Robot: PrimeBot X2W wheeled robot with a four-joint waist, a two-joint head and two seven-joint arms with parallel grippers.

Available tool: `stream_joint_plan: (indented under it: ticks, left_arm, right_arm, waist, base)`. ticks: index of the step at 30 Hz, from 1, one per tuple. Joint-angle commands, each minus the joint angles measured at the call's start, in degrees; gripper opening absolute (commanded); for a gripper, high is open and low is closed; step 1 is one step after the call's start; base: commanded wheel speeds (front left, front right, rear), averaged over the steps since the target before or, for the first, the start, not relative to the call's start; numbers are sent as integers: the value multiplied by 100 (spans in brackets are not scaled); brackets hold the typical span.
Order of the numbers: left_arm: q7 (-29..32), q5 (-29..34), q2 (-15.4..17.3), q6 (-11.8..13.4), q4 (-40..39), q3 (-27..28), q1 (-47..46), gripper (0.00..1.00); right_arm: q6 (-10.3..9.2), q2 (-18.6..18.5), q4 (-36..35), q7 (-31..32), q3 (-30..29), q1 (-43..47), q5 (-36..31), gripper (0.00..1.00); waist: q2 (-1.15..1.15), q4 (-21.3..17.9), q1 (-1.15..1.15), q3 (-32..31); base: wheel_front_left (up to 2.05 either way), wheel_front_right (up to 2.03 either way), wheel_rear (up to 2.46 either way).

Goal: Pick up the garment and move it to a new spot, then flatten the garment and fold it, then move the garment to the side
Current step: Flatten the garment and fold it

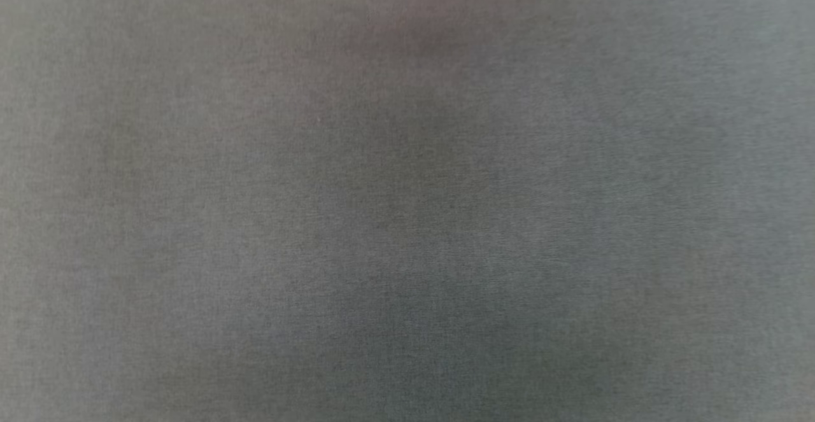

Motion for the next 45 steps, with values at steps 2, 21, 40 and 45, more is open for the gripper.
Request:
stream_joint_plan:
  ticks: [2,21,40,45]
  left_arm:
    - [-307,103,-15,-31,253,-25,-92,0]
    - [1241,-1058,-16,-265,1703,-963,2345,0]
    - [3457,-2211,1254,912,-1923,-733,6112,0]
    - [3999,-2409,1760,1704,-3585,-511,7208,0]
  right_arm:
    - [-3,91,252,-117,7,-91,-158,0]
    - [-3,-374,-458,1860,1917,2373,2571,0]
    - [-3,-2090,-2812,3382,2355,4644,4257,0]
    - [-3,-2423,-3276,3843,2201,5167,4472,0]
  waist:
    - [0,100,0,177]
    - [0,308,0,-379]
    - [0,345,0,-908]
    - [0,335,0,-935]
  base:
    - [0,0,0]
    - [0,0,0]
    - [0,0,0]
    - [0,0,0]
